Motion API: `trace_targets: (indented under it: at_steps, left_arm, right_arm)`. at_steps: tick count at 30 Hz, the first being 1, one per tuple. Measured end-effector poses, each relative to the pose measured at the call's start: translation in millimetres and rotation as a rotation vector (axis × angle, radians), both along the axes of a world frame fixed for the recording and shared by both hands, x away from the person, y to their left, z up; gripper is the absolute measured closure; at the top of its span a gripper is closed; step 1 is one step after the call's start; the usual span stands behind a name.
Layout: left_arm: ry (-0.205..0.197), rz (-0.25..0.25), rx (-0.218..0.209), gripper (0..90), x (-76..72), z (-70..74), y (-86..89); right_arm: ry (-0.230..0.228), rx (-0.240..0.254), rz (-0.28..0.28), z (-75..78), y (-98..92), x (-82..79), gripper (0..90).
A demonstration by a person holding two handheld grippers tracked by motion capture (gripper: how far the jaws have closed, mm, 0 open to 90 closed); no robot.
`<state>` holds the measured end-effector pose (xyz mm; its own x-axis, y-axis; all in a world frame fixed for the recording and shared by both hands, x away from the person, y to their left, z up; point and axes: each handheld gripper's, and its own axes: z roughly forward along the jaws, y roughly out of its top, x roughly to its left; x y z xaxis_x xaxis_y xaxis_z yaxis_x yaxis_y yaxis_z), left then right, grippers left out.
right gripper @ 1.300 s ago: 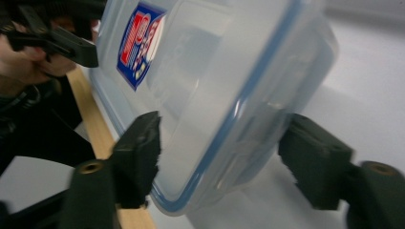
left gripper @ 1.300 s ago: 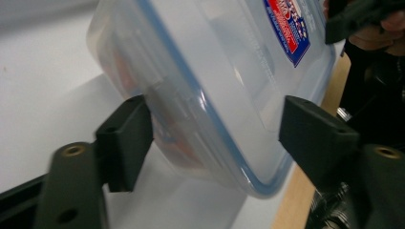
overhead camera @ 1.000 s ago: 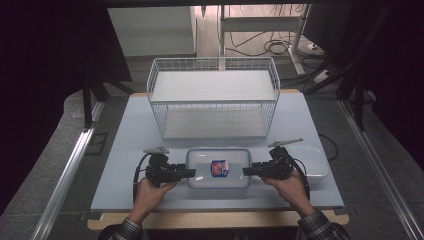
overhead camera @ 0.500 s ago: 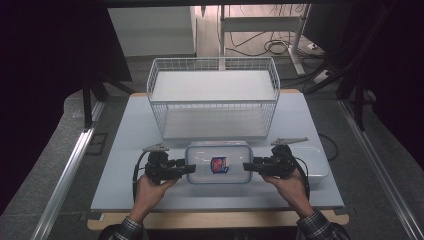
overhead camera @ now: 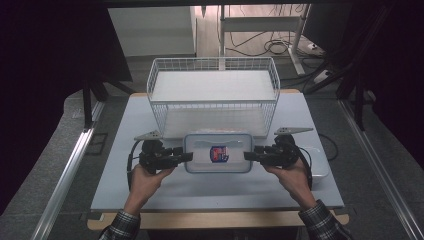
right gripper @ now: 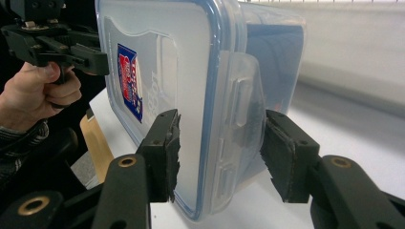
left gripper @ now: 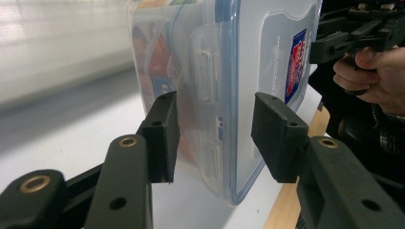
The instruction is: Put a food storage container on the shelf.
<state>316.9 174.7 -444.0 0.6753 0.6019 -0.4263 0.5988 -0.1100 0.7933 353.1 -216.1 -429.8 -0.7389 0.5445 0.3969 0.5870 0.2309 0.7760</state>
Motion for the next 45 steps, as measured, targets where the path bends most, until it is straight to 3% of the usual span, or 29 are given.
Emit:
trace_targets:
  at_steps: [8, 9, 15, 22, 31, 38, 45]
  left_arm:
    - [-0.020, 0.001, -0.008, 53.1, 8.9, 22.4, 2.9]
    - [-0.030, 0.001, -0.010, 53.1, 11.6, 29.4, 4.1]
    - [-0.053, 0.010, -0.005, 53.1, 18.5, 51.7, 7.8]
    - [-0.072, 0.023, -0.010, 53.0, 33.9, 84.3, 15.7]
    - [-0.089, 0.038, -0.015, 53.0, 57.9, 116.2, 20.9]
    - [-0.094, 0.046, -0.037, 52.8, 80.7, 132.6, 25.7]
    - [-0.084, 0.052, -0.057, 52.5, 101.2, 136.0, 26.8]
  right_arm:
    - [-0.038, 0.003, -0.002, 24.6, 2.9, 8.7, 49.5]
    - [-0.051, -0.001, -0.004, 34.0, 4.3, 11.0, 49.5]
    - [-0.067, 0.007, -0.002, 52.6, 7.8, 18.8, 49.5]
    - [-0.103, 0.038, -0.009, 83.2, 15.5, 35.3, 49.6]
    - [-0.116, 0.063, -0.015, 110.3, 20.6, 59.0, 49.5]
    - [-0.127, 0.064, -0.024, 130.6, 25.4, 80.0, 49.5]
    - [-0.121, 0.060, -0.041, 142.1, 27.8, 102.2, 49.3]
